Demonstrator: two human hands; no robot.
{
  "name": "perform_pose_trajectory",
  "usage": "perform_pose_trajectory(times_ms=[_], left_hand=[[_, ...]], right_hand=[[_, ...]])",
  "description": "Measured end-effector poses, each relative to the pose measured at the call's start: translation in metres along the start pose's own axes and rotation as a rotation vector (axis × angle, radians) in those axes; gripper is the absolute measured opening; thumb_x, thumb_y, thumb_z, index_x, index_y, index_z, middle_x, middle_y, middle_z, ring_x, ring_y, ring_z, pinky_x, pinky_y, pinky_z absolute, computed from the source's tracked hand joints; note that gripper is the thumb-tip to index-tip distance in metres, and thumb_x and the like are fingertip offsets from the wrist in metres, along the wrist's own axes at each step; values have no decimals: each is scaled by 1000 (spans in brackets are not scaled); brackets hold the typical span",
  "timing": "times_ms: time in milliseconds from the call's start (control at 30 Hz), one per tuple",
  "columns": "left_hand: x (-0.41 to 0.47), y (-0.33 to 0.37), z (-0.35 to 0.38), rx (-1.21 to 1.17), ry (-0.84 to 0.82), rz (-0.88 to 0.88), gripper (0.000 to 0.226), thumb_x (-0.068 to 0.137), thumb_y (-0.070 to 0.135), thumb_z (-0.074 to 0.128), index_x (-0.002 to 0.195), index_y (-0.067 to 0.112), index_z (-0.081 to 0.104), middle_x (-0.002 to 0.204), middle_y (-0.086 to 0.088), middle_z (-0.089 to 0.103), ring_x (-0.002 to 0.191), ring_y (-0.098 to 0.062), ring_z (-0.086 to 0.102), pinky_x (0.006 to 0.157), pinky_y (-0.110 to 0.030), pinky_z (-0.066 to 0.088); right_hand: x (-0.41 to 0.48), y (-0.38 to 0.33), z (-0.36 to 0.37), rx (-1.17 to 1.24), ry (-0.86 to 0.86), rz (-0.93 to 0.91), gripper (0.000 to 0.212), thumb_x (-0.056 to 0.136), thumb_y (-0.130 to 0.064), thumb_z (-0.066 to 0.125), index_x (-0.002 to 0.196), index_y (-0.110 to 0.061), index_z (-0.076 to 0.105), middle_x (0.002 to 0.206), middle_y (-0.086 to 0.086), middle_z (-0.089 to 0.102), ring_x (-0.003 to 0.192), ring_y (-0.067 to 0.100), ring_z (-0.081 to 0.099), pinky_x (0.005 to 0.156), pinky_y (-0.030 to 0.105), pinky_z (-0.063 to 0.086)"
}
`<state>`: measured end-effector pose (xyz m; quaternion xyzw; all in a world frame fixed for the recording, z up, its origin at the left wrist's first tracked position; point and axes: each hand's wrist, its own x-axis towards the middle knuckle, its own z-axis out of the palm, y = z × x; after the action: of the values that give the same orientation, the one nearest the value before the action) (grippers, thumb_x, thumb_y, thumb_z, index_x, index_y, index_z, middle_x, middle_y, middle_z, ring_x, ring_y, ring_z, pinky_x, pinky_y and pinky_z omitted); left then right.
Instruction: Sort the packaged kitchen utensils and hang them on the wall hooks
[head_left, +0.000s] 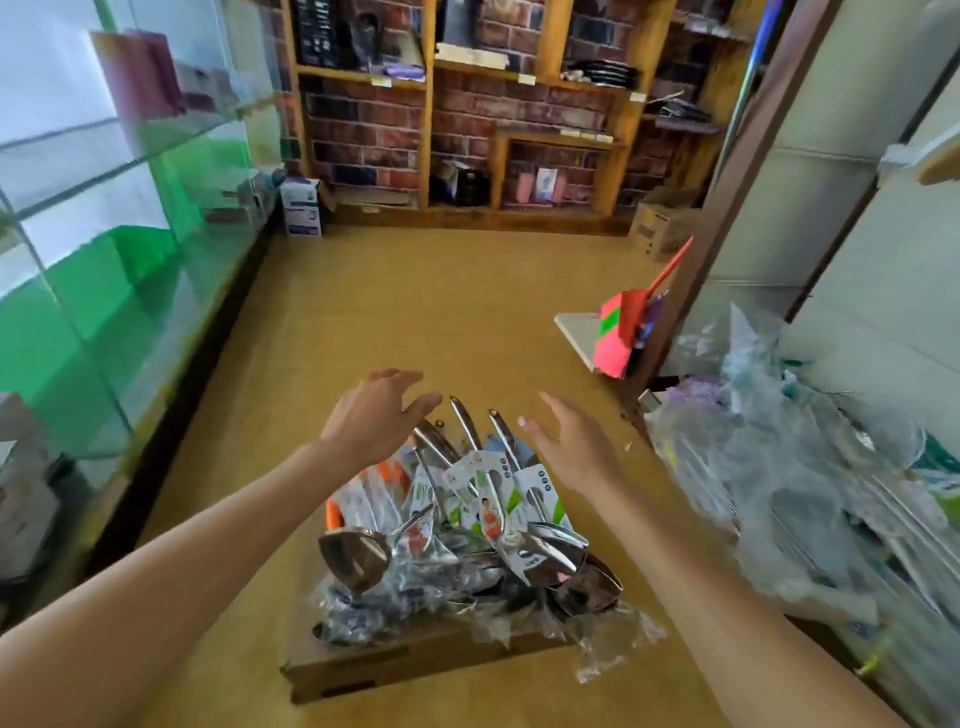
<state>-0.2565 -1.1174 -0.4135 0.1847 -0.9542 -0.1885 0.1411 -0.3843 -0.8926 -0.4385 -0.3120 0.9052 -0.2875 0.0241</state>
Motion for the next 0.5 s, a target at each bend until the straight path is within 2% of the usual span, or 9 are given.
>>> perform_pose_trajectory(times_ms=[100,233,333,400,467,500], left_hand=[[4,-18,28,-32,-60,-25,50,97,53,47,134,20,58,138,-2,56,116,-23,60,91,-41,52],[20,-11,67,-75,-115,-22,35,99,39,52,123,16,64,113,-5,70,79,-19,66,70,-29,53],[48,6,99,-57,-164,-26,38,99,34,52,132,15,56,107,-10,70,86,-25,66,70,-32,49],[69,16,121,0,-182,-53,37,99,36,51,127,13,56,104,-10,70,96,-30,64,82,-38,49],[85,25,143,92,-214,-99,37,99,39,49,122,10,54,107,-11,68,109,-32,58,97,-40,42],[91,30,152,129,-225,-131,37,99,40,49,120,9,53,108,-11,67,111,-32,57,99,-40,39]], right_hand=[[12,6,40,55,-111,128,67,97,-54,50,150,-17,36,151,4,45,135,22,45,106,38,42],[14,18,78,51,-257,268,63,97,-43,58,148,-12,38,139,9,54,120,26,57,96,38,48],[11,30,99,42,-315,340,64,94,-44,60,146,-13,40,137,9,55,119,26,57,98,39,48],[11,37,109,65,-295,353,61,94,-41,62,145,-14,42,141,6,53,124,24,54,99,35,46],[13,44,116,100,-252,363,61,93,-37,63,146,-16,41,145,3,50,130,22,50,101,34,42],[14,47,118,112,-234,366,62,93,-36,64,147,-17,41,146,2,50,131,21,49,101,34,42]])
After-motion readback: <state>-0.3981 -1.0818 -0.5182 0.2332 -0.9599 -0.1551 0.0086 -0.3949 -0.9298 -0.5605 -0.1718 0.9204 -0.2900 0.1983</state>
